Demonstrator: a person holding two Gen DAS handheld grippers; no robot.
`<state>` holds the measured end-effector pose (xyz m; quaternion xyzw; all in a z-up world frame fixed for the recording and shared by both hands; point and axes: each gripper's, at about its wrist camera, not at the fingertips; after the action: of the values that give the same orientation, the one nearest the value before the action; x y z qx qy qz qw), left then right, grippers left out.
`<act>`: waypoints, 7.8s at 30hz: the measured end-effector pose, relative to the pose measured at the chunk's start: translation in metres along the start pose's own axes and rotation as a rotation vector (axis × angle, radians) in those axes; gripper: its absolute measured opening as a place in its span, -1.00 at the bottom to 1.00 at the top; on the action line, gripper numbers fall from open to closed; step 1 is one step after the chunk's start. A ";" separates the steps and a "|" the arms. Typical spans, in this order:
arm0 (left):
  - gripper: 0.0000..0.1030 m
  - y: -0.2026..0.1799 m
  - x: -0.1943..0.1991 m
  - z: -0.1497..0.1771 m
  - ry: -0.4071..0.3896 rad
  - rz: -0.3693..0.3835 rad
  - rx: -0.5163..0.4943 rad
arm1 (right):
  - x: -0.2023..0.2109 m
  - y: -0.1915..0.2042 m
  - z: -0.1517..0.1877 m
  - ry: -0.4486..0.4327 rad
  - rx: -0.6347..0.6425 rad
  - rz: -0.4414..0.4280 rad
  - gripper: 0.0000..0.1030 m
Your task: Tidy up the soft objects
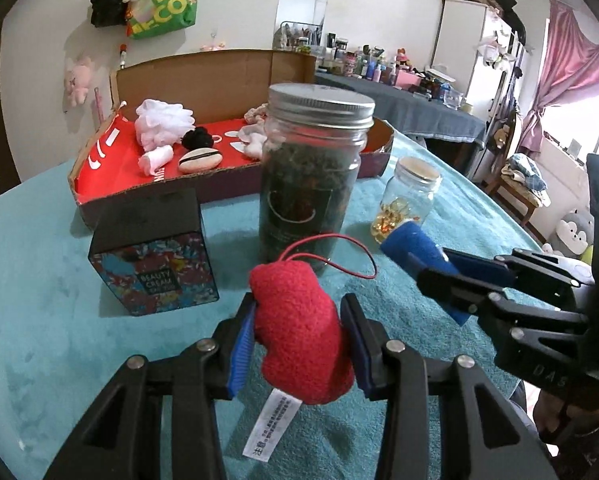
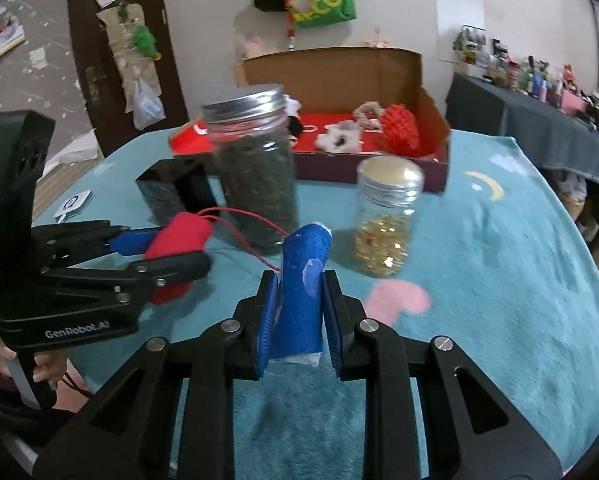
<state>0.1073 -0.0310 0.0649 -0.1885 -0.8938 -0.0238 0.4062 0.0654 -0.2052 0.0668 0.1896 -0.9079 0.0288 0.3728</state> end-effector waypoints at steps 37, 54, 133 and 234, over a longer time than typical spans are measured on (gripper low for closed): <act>-0.15 0.054 0.014 0.027 0.055 -0.065 0.100 | -0.003 -0.035 0.009 0.050 -0.073 0.023 -0.58; -0.15 0.123 0.028 0.039 0.096 -0.169 0.192 | -0.003 -0.078 0.012 0.106 -0.128 0.079 -0.58; -0.13 0.154 -0.129 -0.157 0.376 -0.051 -0.079 | -0.186 -0.089 -0.181 0.443 0.191 0.030 -0.57; 0.95 0.112 -0.100 -0.149 0.293 -0.234 0.232 | -0.162 -0.073 -0.179 0.475 -0.164 0.094 0.61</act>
<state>0.3142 0.0121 0.0791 -0.0300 -0.8378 0.0052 0.5452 0.3167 -0.1858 0.0778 0.1042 -0.8021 0.0159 0.5879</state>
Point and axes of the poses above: each gripper's, at about its wrist camera, not at the fingertips, and x roughly against the way its jaws point, y to its left, z to its underside, and after that the axes turned 4 degrees about y, right-handed
